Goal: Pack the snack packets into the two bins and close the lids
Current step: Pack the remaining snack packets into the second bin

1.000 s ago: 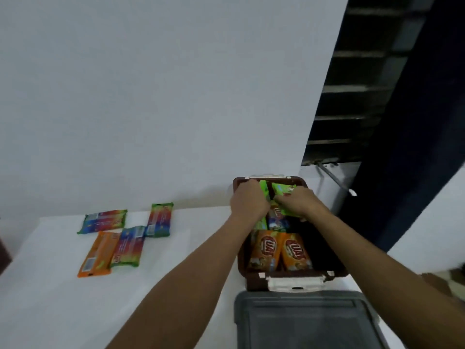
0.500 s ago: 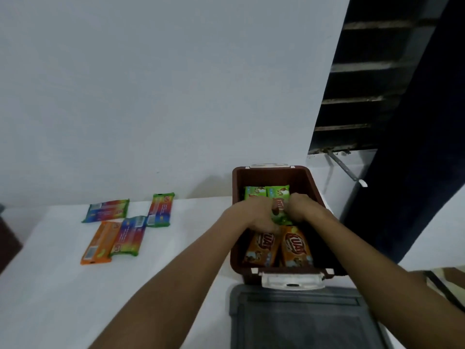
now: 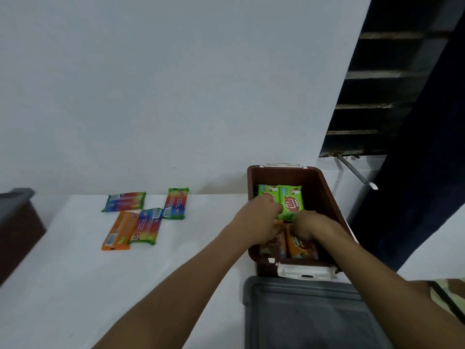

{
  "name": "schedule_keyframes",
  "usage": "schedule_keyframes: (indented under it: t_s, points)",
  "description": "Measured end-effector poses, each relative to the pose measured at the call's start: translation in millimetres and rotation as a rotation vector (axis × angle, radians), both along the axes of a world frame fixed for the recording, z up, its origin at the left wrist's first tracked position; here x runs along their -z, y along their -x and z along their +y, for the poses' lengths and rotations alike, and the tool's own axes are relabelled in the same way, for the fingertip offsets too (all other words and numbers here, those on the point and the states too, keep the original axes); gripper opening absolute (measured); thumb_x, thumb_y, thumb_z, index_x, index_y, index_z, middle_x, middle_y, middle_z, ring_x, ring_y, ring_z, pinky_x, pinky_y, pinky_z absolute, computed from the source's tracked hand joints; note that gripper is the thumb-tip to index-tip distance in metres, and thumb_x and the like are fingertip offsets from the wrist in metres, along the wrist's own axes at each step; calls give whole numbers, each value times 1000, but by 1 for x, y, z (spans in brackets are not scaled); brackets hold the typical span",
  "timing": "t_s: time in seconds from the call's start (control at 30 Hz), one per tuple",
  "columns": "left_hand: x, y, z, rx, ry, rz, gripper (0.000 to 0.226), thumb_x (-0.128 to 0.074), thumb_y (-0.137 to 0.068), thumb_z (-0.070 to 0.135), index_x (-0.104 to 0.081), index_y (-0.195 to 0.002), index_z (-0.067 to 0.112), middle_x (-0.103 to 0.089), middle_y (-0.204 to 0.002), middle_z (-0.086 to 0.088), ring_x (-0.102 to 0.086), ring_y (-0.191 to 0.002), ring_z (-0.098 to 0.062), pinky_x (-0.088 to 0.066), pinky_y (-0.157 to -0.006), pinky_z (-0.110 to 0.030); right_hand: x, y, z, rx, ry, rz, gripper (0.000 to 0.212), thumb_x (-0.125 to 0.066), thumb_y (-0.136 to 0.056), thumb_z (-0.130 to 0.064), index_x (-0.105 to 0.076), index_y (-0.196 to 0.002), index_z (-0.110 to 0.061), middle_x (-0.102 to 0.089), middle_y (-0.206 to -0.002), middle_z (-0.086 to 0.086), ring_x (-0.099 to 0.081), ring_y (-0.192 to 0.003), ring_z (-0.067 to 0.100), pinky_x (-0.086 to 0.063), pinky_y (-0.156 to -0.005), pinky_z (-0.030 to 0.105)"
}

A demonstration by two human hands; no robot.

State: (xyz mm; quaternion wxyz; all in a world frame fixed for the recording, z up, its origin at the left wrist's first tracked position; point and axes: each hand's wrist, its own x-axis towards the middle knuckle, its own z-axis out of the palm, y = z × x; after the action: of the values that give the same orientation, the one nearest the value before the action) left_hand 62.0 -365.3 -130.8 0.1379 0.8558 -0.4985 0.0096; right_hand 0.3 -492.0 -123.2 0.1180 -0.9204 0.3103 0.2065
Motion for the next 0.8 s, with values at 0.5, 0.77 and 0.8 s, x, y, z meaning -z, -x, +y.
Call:
schedule_keyframes:
  t_s: [0.5,0.77,0.8]
  points:
    - [66,-125,277,-1198,-124,428,48,-57,-86,43,-55,-120,10,-54,-122,-13,-54,-113,-30,-46,-91,-36,68,-165,290,-201,-336,-342,46,-55,-93,-22,-41,-134,-5,-52,-128,16,-54,-114,28,-47,-82,29]
    - [49,-115,291,-1050,231,884,27,-72,-80,22,-57,-92,3,-59,-89,-11,-59,-78,-21,-49,-59,-27,75,-167,292,315,-758,-346,74,-76,-73,-10,-32,-133,-4,-52,-124,17,-56,-111,29,-51,-93,36]
    - [36,-108,287,-1008,260,952,20,-71,-81,17,-56,-86,5,-58,-84,-11,-57,-71,-20,-50,-55,-26,70,-161,287,303,-832,-298,59,-73,-74,-6,-37,-121,-4,-54,-112,15,-57,-101,26,-53,-85,32]
